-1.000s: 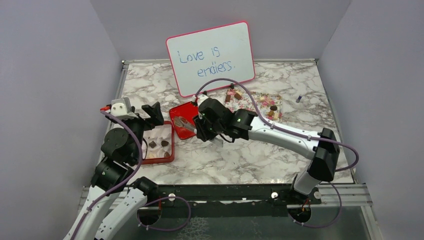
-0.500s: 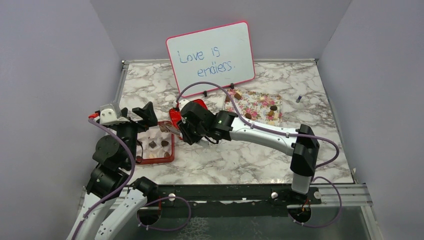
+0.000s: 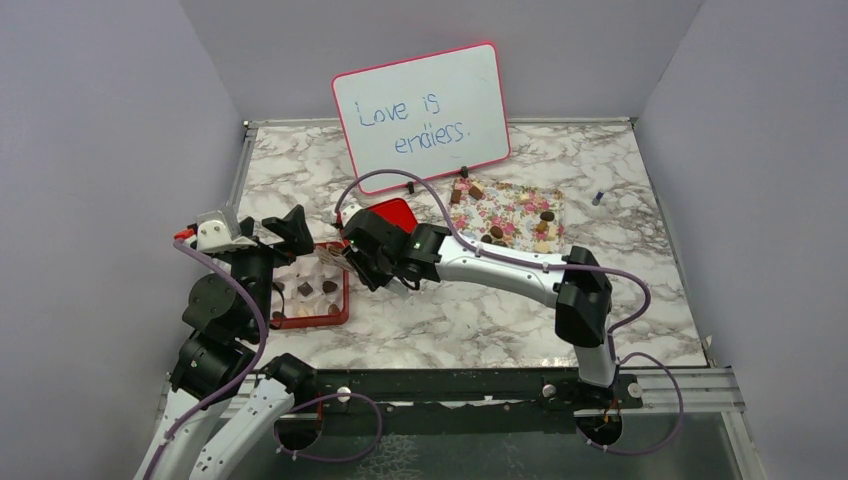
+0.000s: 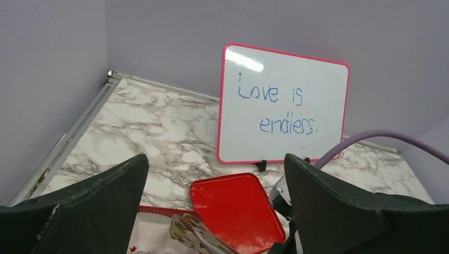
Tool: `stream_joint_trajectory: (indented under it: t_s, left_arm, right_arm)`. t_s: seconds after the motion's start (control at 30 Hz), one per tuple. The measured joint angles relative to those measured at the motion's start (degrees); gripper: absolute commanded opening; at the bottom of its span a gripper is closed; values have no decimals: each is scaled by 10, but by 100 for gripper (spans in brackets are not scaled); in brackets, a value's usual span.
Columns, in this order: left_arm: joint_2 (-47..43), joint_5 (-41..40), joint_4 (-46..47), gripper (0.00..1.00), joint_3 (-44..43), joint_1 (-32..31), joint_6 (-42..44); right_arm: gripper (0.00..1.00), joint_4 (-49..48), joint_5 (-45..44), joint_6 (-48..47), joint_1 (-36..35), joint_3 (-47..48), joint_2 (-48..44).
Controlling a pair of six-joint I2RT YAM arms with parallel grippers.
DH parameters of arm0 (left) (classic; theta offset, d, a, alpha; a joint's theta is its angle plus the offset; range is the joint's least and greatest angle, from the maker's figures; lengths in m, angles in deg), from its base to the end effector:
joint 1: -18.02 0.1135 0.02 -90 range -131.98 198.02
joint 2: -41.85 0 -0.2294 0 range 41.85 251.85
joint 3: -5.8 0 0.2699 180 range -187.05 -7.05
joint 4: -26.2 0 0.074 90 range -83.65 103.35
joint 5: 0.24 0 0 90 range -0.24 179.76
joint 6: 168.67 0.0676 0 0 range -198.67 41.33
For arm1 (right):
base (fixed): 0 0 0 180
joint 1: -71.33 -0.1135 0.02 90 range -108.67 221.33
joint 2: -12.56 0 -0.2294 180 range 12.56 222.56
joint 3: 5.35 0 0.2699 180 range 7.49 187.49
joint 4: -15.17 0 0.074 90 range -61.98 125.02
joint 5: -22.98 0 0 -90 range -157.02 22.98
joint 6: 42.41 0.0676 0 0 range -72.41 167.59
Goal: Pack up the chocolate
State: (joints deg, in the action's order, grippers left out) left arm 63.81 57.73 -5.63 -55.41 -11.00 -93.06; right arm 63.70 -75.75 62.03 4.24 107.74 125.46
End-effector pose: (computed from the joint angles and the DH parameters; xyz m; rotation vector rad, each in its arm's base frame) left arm 0.1455 -0.0397 0.3870 -0.2741 1.4388 -0.2150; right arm 0.1935 0.4315 0.2205 -1.0250 2.2324 0.4680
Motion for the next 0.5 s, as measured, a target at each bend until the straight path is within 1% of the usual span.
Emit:
stream_joint_trajectory:
  t_s: [0.17,0.5]
  left_arm:
    - [1,0,-1,99,-3,0,0]
    - [4,0,-4,99,-11,0,0]
  right_arm:
    - [37,11,-21,-9,-7,14,10]
    - [39,43,-49,-16,-10,47,18]
